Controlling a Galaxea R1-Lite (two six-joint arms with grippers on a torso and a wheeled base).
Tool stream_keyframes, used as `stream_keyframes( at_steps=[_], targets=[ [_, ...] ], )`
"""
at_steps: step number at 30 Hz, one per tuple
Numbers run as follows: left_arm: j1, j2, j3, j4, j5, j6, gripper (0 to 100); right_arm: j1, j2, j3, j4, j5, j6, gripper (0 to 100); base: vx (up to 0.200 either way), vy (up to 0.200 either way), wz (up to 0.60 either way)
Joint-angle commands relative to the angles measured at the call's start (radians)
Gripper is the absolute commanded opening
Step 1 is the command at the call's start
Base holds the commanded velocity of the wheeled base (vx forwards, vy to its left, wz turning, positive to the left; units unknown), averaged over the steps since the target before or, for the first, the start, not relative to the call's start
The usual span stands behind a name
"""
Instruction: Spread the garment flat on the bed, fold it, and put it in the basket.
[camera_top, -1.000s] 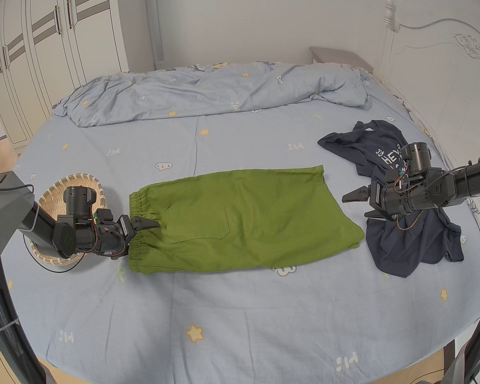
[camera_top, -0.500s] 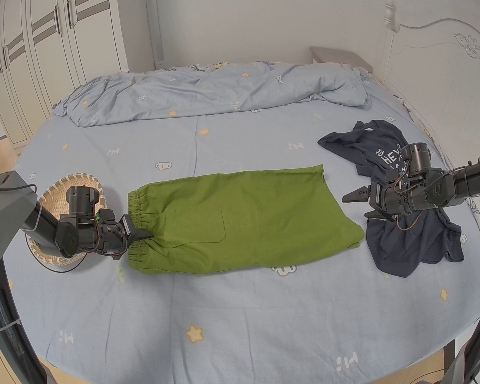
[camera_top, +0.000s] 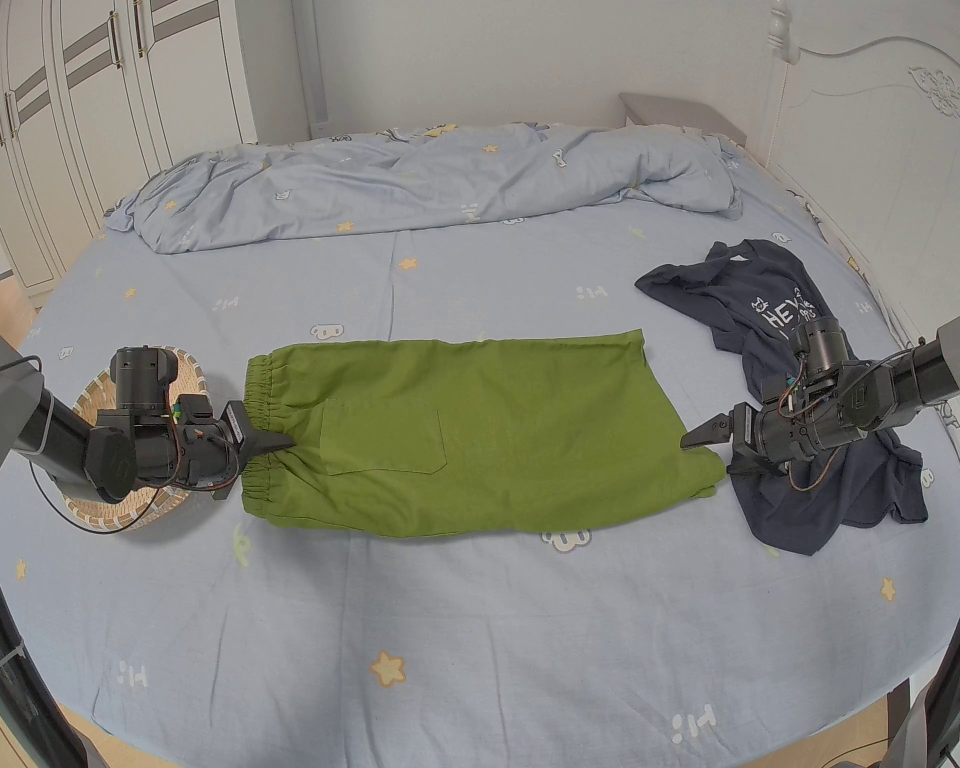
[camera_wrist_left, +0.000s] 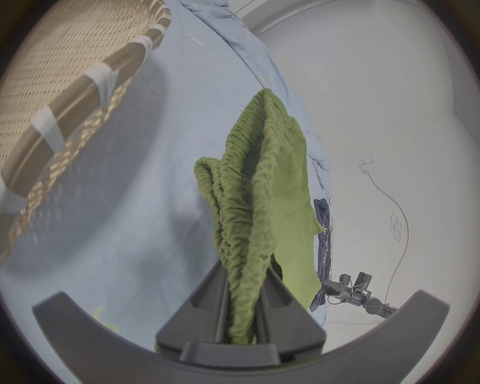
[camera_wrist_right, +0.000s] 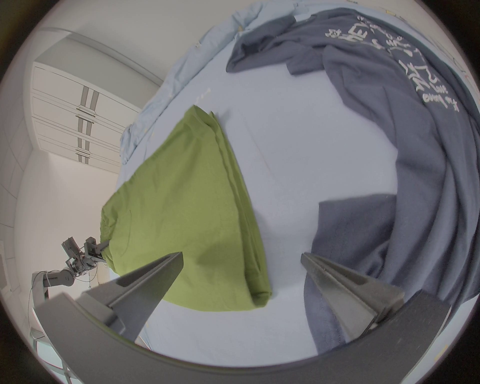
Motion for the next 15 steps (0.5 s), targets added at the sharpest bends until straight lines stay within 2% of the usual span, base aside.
stream_keyframes(
  at_steps=[1,3,7,15],
  targets=[
    [0.002,-0.016,0.001,-0.001,0.000,-0.001,0,0.012,0.041,0.005,0.004,0.001,-0.003,100,0.000,0.000,0.00],
    [0.002,-0.017,0.001,-0.001,0.000,-0.001,0,0.019,0.042,0.006,0.002,0.010,-0.003,100,0.000,0.000,0.00],
    [0.002,-0.017,0.001,-0.001,0.000,-0.001,0,0.022,0.039,0.013,0.002,0.085,0.007,100,0.000,0.000,0.00],
    [0.002,-0.016,0.001,-0.001,0.000,-0.001,0,0.039,0.042,0.014,0.001,0.096,0.011,100,0.000,0.000,0.00]
  ],
)
